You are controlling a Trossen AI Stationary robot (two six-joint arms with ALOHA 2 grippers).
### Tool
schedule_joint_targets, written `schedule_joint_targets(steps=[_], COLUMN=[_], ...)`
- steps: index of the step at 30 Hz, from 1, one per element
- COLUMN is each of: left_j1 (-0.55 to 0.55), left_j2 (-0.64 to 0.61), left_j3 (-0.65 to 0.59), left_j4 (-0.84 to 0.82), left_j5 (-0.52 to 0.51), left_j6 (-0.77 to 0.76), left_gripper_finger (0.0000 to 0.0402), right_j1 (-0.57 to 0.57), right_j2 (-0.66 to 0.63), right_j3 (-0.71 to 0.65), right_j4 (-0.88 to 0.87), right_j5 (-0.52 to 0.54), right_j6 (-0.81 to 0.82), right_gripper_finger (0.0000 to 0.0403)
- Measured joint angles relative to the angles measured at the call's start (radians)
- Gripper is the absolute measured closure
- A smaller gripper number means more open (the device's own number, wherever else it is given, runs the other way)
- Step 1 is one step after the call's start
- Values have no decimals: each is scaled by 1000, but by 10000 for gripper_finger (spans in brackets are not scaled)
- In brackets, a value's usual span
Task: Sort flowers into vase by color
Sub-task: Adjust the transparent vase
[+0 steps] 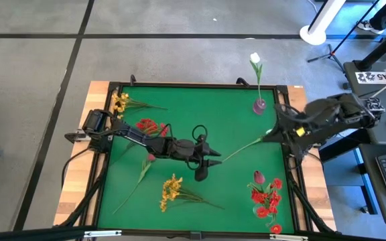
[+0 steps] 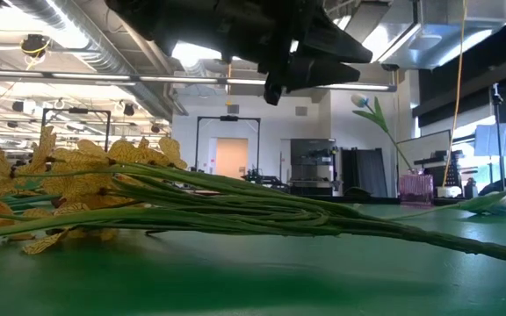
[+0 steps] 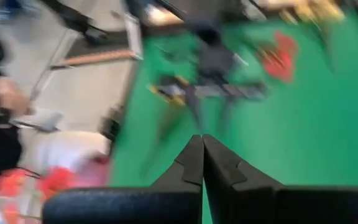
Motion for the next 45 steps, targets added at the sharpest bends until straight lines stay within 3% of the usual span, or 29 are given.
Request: schedule_joint_targets(steps=[7,15,22,28,32,36,45], left_j1=[-5,-16,-16,-16,-16,-16,-16], left_j2=[0,-1,-1,-1,-1,-1,-1], left_j3=[0,0,0,0,0,0,0], left_j4=[29,40,43,46,46,46,34], left_j5=[-29,-30,-30,-30,-30,-30,-21], left_j6=[-7,-27,-32,-32,-28,-26,-25], left_gripper_finger=[260,260,260,260,260,260,260], right_j1=[318,663,792,860,878,876,876], right_j2=[84,165,249,291,305,326,386], right_j3=[34,39,138,116,55,-15,-171], right_j4=[123,25,-211,-383,-375,-299,-112], right_j5=[168,366,360,208,114,62,42], right_j6=[-9,379,808,1193,1334,1394,1438], right_gripper_finger=[400,400,400,400,394,348,184])
